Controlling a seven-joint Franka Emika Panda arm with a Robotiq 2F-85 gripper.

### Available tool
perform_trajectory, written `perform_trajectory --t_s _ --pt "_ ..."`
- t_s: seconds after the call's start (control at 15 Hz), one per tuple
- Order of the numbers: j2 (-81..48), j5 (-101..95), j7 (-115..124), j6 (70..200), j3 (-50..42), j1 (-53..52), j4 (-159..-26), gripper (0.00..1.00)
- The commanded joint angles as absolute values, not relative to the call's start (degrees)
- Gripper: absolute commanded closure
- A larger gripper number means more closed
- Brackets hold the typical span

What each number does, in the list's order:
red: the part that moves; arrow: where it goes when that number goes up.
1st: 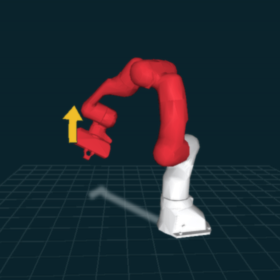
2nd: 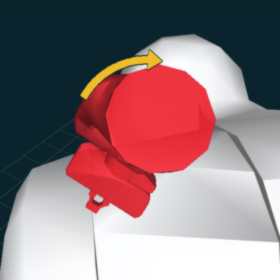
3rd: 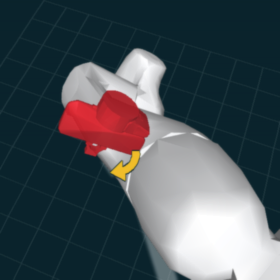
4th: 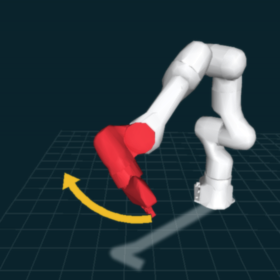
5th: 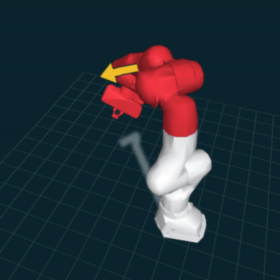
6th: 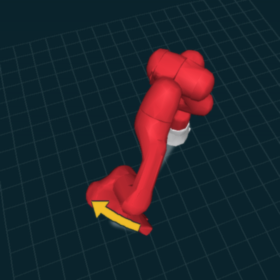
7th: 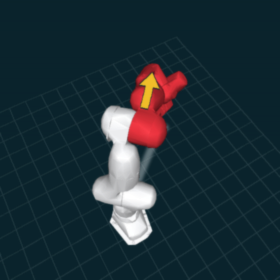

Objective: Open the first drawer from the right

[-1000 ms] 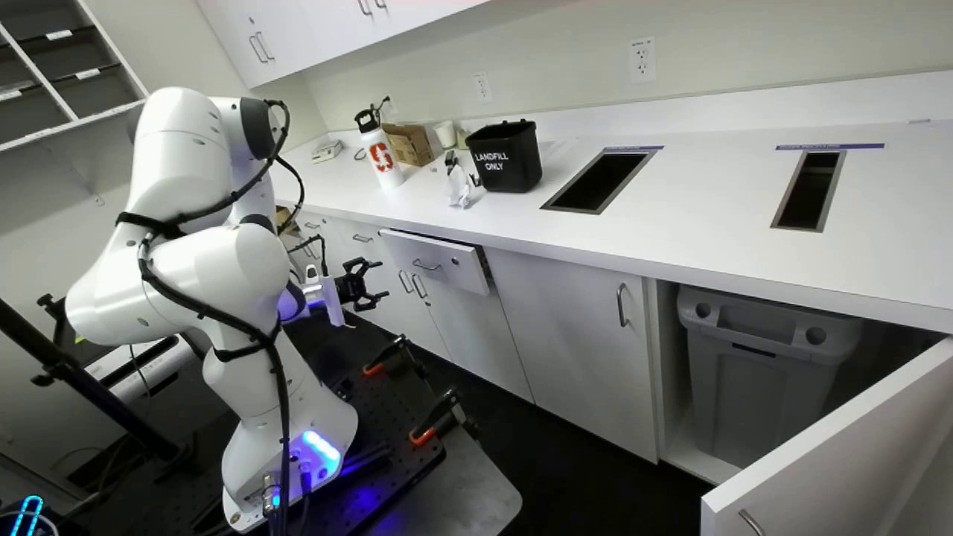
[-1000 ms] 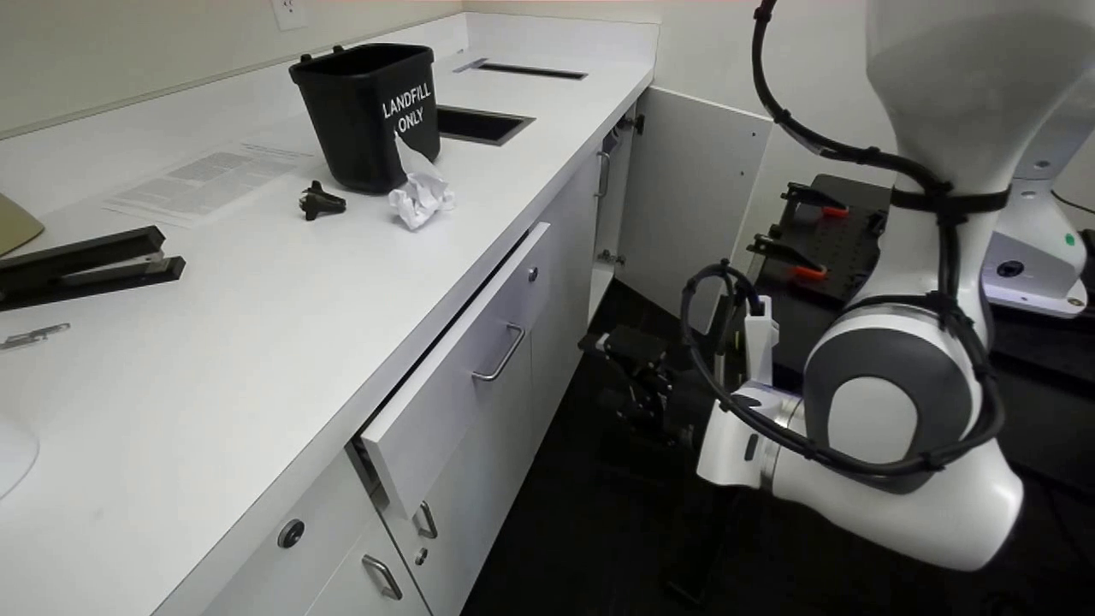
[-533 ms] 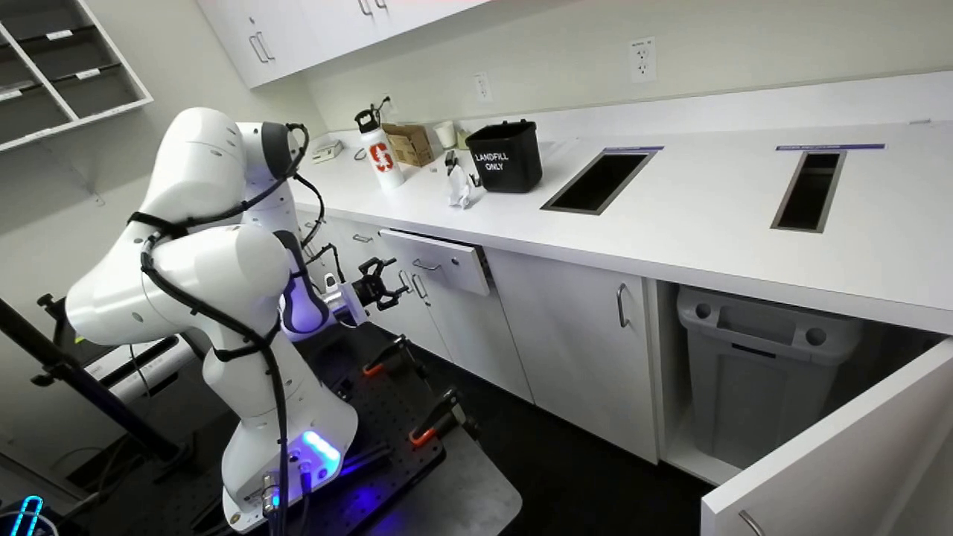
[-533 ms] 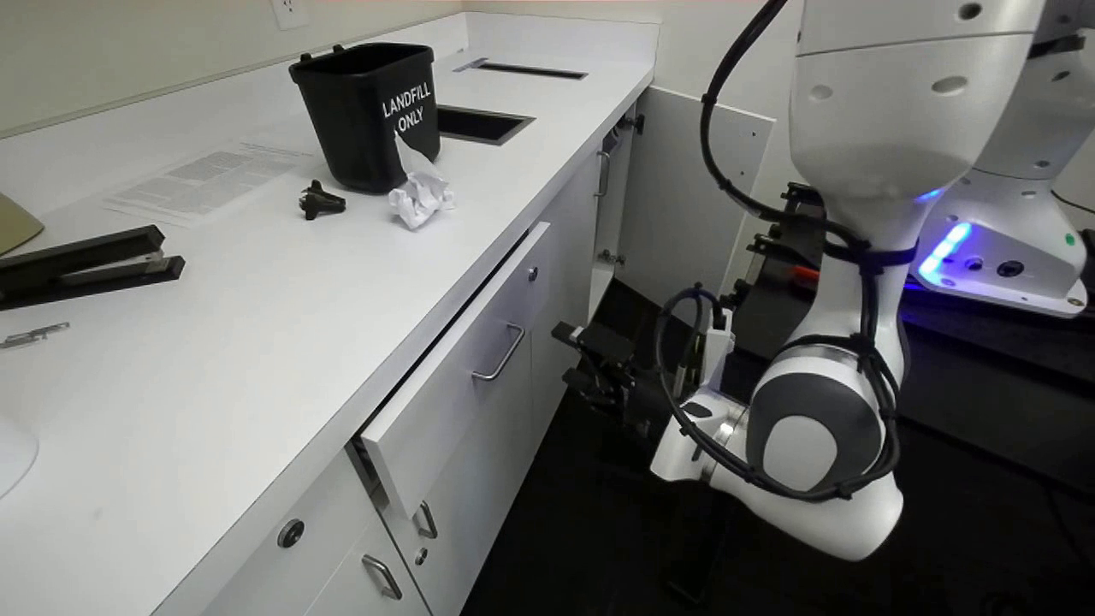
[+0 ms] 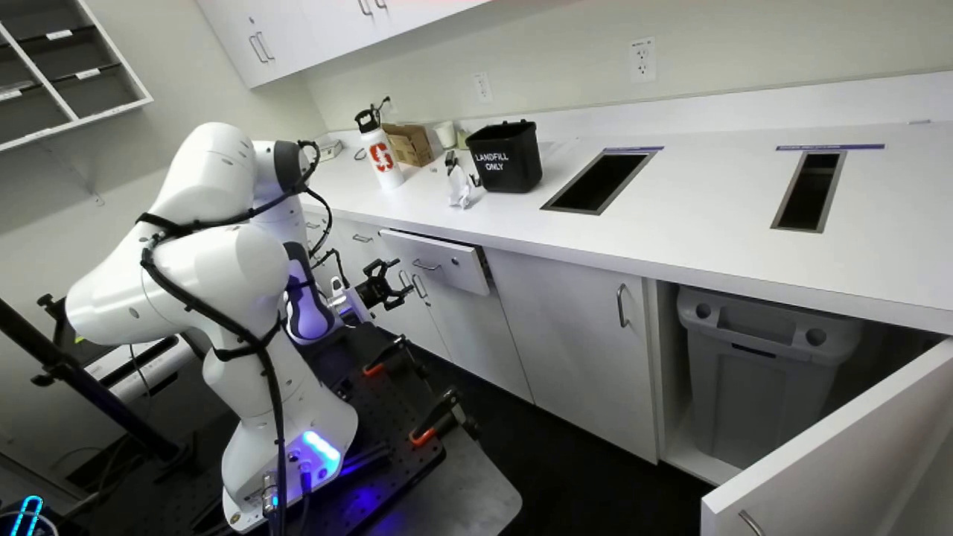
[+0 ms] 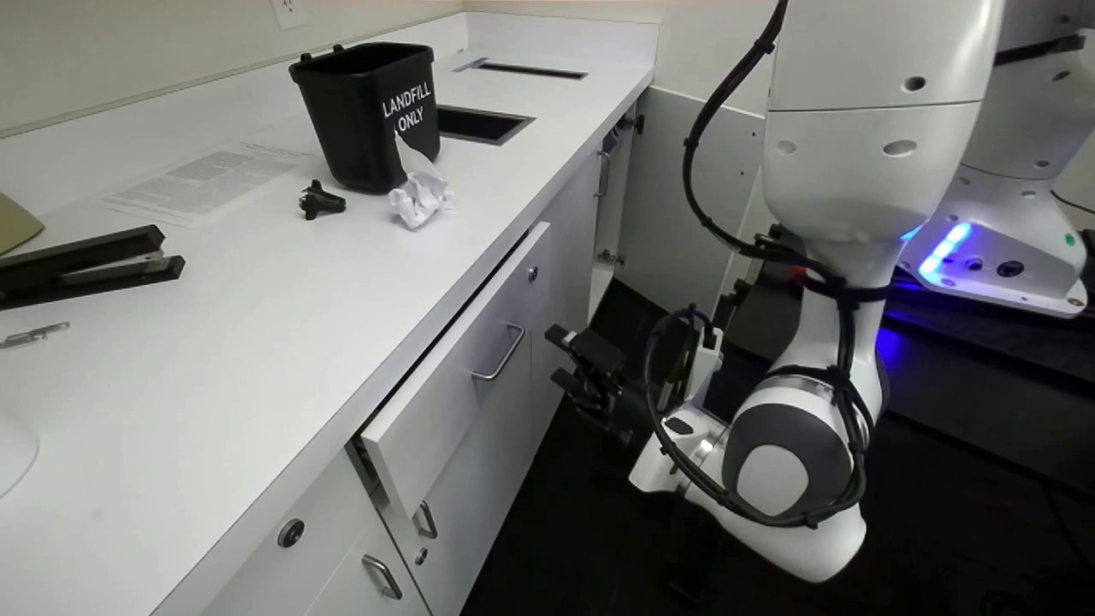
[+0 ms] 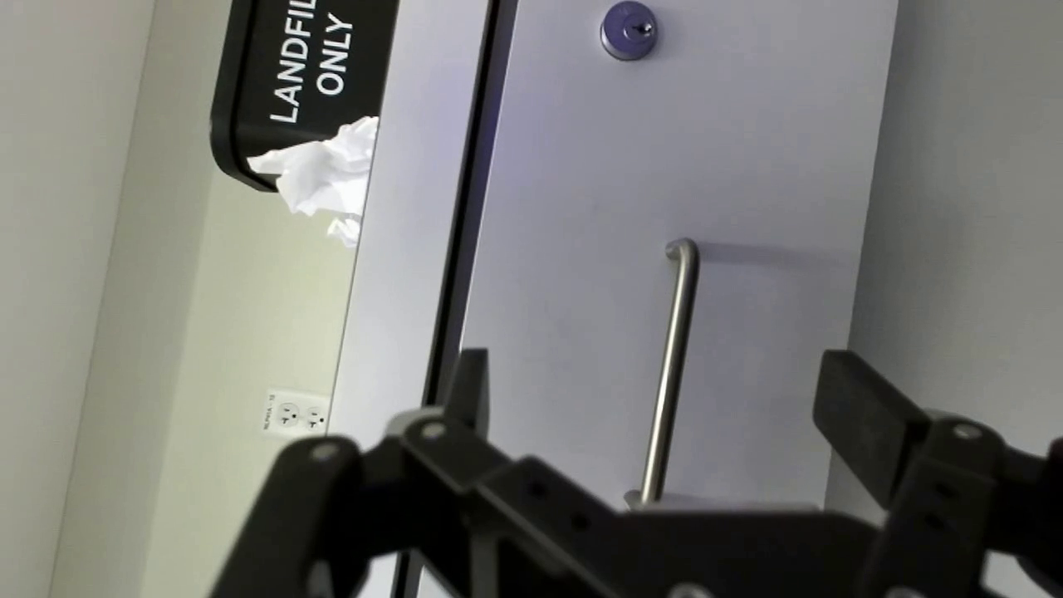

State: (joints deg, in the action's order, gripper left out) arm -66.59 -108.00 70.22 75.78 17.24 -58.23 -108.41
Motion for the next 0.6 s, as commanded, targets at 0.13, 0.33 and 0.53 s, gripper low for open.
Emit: perform_trajectory --t_s 0.13,0.33,0.53 --pt "-69.15 -110.51 75.35 74.09 17.56 -56.92 -104.80 0.00" --pt "-71.36 -111.39 77.95 73.41 17.00 -56.67 -101.05 0.00" --pt "-73.62 -111.76 78.65 73.59 16.59 -56.29 -97.21 0.00"
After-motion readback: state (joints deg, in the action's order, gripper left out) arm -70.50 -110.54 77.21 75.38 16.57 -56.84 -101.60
